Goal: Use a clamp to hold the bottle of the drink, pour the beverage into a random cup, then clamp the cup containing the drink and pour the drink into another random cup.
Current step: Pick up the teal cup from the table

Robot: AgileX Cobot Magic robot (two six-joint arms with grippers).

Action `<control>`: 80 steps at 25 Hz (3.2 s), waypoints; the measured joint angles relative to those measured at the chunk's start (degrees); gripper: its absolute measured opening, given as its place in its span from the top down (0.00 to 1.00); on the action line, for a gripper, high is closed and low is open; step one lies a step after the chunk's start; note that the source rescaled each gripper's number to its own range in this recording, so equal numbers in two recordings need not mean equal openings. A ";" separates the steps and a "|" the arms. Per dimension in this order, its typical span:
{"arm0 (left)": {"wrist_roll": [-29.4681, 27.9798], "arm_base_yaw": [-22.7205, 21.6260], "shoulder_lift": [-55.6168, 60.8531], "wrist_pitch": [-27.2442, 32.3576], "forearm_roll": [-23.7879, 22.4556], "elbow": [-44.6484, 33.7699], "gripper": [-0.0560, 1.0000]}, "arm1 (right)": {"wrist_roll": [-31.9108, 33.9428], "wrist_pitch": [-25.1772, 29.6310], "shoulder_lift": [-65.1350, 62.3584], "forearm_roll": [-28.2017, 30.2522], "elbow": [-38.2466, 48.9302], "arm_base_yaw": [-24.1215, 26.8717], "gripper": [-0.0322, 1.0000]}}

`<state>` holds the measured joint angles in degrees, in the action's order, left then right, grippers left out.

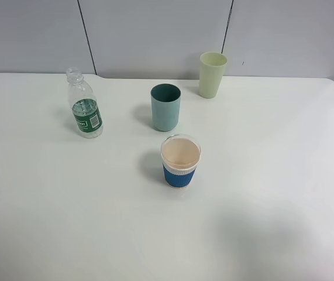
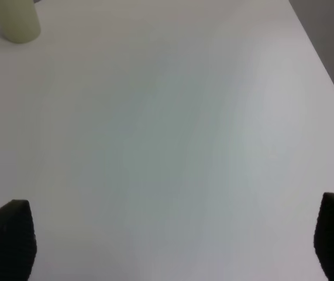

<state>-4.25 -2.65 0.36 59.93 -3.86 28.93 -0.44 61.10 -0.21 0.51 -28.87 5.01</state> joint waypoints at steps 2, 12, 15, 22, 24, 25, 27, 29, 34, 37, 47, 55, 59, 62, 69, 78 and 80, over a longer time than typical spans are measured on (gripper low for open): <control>0.00 1.83 0.00 0.00 0.00 0.00 0.01 | 0.00 0.00 0.00 0.00 0.00 0.00 0.00; -0.05 3.51 0.00 0.00 0.00 0.00 0.01 | 0.00 0.00 0.00 0.00 0.00 0.00 0.00; -0.05 3.51 0.00 0.00 0.00 0.00 0.01 | 0.00 0.00 0.00 0.00 0.00 0.00 0.00; -0.09 3.51 0.00 0.00 0.00 0.00 0.00 | 0.00 0.00 0.00 0.00 0.00 0.00 0.00; -0.09 3.51 0.00 0.00 0.00 0.00 0.00 | 0.00 0.00 0.00 0.00 0.00 0.00 0.00; -0.09 3.51 0.00 0.00 0.00 0.00 0.00 | 0.00 0.00 0.00 0.00 0.00 0.00 0.00; -0.09 3.58 0.00 0.00 0.00 0.00 0.00 | 0.00 0.00 0.00 0.00 0.00 0.00 0.00; -0.09 4.17 0.00 0.00 -0.05 0.00 0.00 | 0.00 0.00 0.00 0.00 0.00 0.00 0.00; -0.03 4.23 0.00 0.00 -0.05 0.00 0.00 | 0.00 0.00 0.00 0.00 0.00 0.00 0.00; -0.03 4.23 0.00 0.00 -0.05 0.00 0.00 | 0.00 0.00 0.00 0.00 0.00 0.00 0.00; -0.03 3.03 0.00 0.00 -0.05 0.00 0.00 | 0.00 0.00 0.00 0.00 0.00 0.00 0.00; -0.03 -4.19 0.00 0.00 -0.05 0.00 0.00 | 0.00 0.00 0.00 0.00 0.00 0.00 0.00; -0.03 -4.67 0.00 0.00 -0.09 0.00 0.00 | 0.00 0.00 0.00 0.00 0.00 0.00 0.00; -0.03 -4.67 0.00 0.00 -0.09 0.00 0.00 | 0.00 0.00 0.00 0.00 0.00 0.00 0.00; -0.03 -4.67 0.00 0.00 -0.09 0.00 0.00 | 0.00 0.00 0.00 0.00 0.00 0.00 0.00; -0.03 -4.67 0.00 0.00 -0.09 0.00 0.00 | 0.00 0.00 0.00 0.00 0.00 0.00 0.00; -0.03 -4.67 0.00 0.00 -0.09 0.00 0.00 | 0.00 0.00 0.00 0.00 0.00 0.00 0.00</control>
<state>-4.28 -7.31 0.36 59.93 -3.95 28.93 -0.44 61.10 -0.21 0.51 -28.87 5.01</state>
